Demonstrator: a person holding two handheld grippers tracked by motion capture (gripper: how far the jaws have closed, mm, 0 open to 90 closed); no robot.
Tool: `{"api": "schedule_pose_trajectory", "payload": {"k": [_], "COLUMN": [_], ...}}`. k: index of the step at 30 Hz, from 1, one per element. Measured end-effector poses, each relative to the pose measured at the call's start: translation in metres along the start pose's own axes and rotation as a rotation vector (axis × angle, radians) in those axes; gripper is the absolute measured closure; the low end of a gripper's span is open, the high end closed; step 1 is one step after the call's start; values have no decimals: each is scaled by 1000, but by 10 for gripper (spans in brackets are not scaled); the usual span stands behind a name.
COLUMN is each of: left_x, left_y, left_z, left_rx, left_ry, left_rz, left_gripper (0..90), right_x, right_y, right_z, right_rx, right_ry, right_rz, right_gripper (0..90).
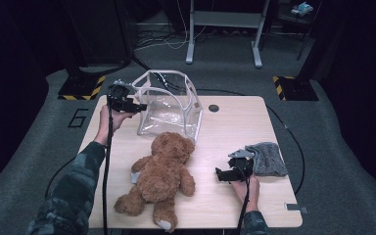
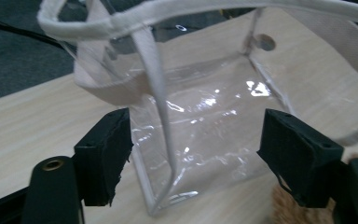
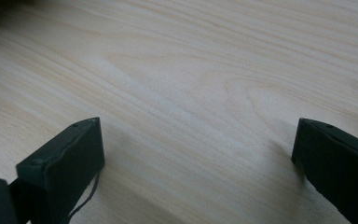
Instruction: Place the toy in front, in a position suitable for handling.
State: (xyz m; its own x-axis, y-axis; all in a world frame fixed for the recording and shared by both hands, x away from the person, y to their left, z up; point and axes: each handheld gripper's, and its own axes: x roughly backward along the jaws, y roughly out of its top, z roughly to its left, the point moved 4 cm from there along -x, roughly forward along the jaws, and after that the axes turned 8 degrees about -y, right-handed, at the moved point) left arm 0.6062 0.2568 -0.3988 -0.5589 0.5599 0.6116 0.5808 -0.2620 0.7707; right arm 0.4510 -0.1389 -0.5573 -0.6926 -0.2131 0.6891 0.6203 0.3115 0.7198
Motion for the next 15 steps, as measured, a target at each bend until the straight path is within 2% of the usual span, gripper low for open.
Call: {"api": "schedule_pose_trajectory", "payload": {"k": [1, 3, 4, 5, 6, 7, 8, 11, 15], "left_x": [-1, -5, -8, -8, -11, -13, -15, -20, -27], "left_y": [1, 1, 1, 1, 1, 1, 1, -2, -4], "left_z": [1, 6, 8, 8, 11, 12, 14, 18, 18], "left_rx": [1, -30, -10, -10, 26, 58, 64, 61, 31], "left_ry": [7, 39, 25, 25, 28, 13, 12, 7, 3], "left_rz": [-2, 14, 12, 12, -4, -11, -4, 18, 39], "left_gripper": [291, 335, 352, 360, 360, 382, 399, 448, 530], "right_x": [0, 0, 1, 1, 1, 1, 0, 0, 0], "right_y": [0, 0, 0, 0, 0, 0, 0, 0, 0], "right_z": [0, 0, 0, 0, 0, 0, 0, 0, -1], "right_rx": [0, 1, 4, 4, 2, 3, 5, 6, 11], "right_ry": [0, 0, 0, 0, 0, 0, 0, -3, 0], "right_rz": [0, -1, 4, 4, 4, 3, 2, 3, -2], "right_gripper": [17, 18, 20, 20, 20, 20, 21, 22, 25]}}
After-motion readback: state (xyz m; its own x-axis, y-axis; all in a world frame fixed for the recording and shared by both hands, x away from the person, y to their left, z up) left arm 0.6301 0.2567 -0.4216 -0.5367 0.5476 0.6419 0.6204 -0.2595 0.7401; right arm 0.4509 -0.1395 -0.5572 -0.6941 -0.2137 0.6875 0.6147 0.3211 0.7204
